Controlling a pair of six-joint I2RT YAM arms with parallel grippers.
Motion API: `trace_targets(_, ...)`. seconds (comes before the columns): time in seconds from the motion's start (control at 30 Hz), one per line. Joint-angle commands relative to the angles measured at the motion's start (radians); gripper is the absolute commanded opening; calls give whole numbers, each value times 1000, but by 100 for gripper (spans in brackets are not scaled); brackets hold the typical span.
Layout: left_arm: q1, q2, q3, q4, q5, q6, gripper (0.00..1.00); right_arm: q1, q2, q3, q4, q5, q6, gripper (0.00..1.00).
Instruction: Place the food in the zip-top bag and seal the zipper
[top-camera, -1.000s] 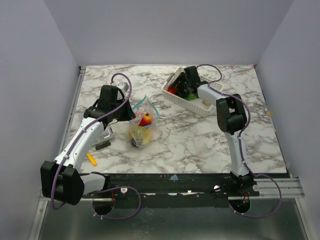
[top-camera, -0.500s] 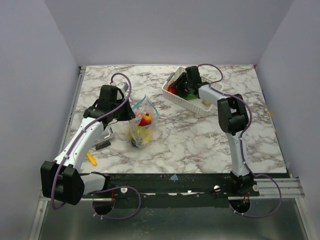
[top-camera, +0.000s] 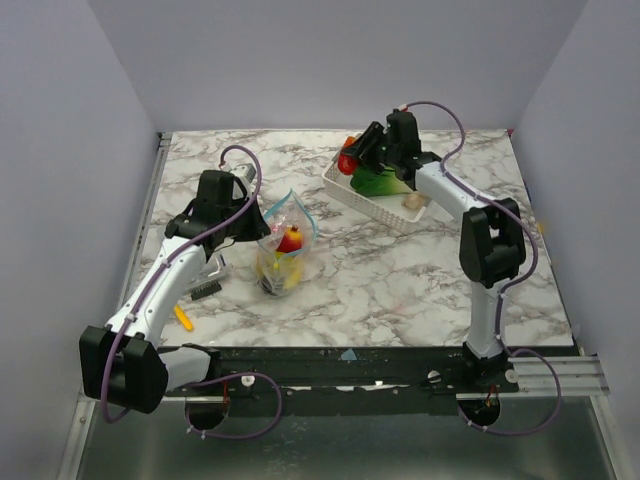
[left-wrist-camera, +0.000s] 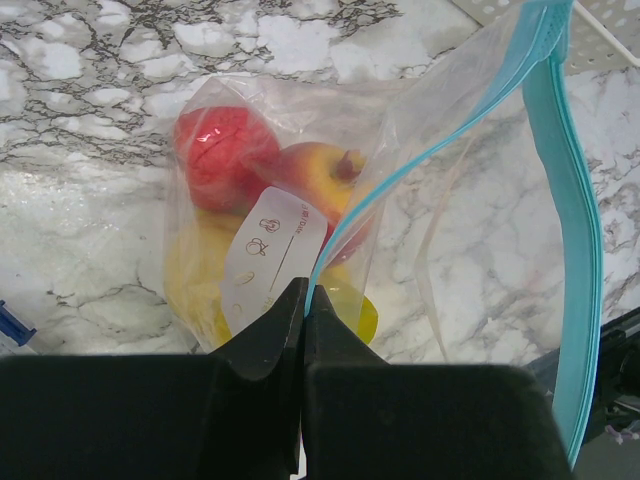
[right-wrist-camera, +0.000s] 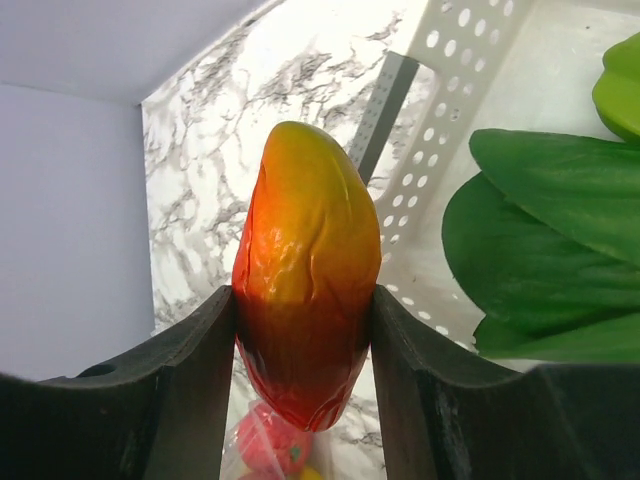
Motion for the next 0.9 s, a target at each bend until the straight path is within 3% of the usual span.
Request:
trace_targets(0.0, 8, -29, -16, 18, 31, 4, 0, -6, -98, -42, -27, -72, -88, 21)
trace_targets(0.27, 8, -31, -16, 32, 93, -7, 0, 81, -319, -172, -86, -173, -175, 20)
trace_targets(0.57, 11, -28, -11, 34, 127, -13, 0, 290, -498, -191, -204, -59, -300, 25)
trace_targets(0.73, 18, -34, -15, 33, 112, -12, 0, 441, -575, -304, -142, 18, -312, 40)
trace_targets(0.87, 21, -32, -13, 37, 128, -14, 0, 480, -577, -386, -49, 63, -246, 45)
